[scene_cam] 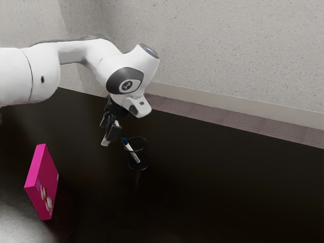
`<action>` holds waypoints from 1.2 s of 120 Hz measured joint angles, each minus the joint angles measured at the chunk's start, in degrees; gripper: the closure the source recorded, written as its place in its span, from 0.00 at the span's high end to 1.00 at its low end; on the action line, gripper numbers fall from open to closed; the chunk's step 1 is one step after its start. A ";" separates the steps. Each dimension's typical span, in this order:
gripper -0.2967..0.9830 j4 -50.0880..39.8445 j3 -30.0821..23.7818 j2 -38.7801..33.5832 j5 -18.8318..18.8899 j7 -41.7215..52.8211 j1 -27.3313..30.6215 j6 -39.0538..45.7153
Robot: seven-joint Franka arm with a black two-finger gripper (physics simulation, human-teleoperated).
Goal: Take the marker out of the pen holder and place it to the left of the pen holder.
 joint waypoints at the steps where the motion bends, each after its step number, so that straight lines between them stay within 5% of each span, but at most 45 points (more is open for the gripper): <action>1: 0.77 -0.11 0.04 0.48 0.17 0.39 0.25 0.35; 60: 0.75 6.41 1.37 11.42 2.31 13.43 2.02 9.34; 144: 0.60 7.23 0.10 13.82 1.87 11.61 1.77 10.01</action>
